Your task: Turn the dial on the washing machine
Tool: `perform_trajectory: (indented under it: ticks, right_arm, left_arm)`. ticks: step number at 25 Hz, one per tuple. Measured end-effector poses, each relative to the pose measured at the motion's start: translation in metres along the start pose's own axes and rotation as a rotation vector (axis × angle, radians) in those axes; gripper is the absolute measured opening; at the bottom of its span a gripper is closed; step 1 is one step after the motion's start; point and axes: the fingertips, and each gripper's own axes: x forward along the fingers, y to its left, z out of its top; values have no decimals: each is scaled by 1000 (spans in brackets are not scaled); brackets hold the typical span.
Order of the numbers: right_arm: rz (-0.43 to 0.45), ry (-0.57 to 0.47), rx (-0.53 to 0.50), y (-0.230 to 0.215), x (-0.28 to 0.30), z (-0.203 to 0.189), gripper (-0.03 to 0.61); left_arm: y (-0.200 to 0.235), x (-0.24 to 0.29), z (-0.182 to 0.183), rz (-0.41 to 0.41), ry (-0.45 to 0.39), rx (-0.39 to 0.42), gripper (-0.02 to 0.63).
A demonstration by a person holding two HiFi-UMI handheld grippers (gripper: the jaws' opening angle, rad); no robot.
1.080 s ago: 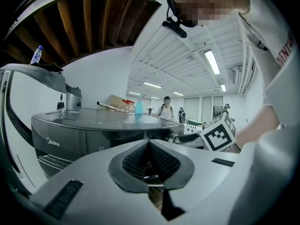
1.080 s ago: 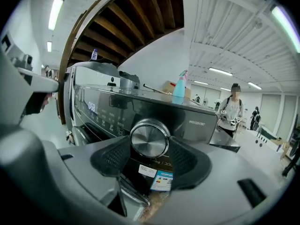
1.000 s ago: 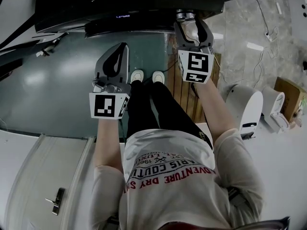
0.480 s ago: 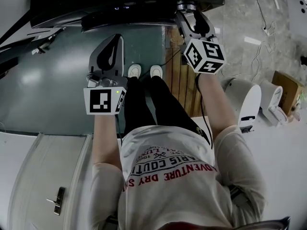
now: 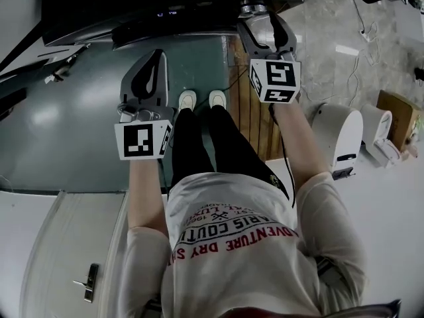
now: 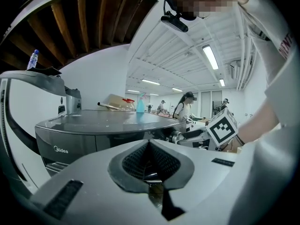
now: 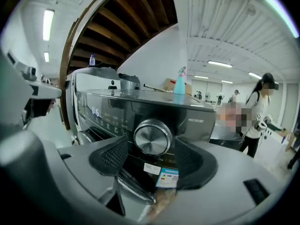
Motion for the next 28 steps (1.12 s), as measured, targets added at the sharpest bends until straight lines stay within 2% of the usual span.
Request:
perform_trajectory:
  ticks: [4,7,15,20,25,28]
  right_arm:
    - [-96,9,-202,1,4,8,303]
    - [-125,23,-234,2,7,9,301]
    - [-136,48,-125,-1,11,8,285]
    - [-97,42,29,-5,9,2,284]
    - [-48,10,302,-10,12,0,286]
    - [-51,11,295,-9,12,0,286]
  left_arm:
    - [-2,4,-1,-24,9,10,15]
    - [-3,7,-4,-31,38,21,15]
    - [1,10,-5,-50,60,26,15]
    - [-1,9,-5,-83,75,20,15]
    - [-2,13,-5,-100,65,15,15]
    - [-3,13,-7,-108,67,20,15]
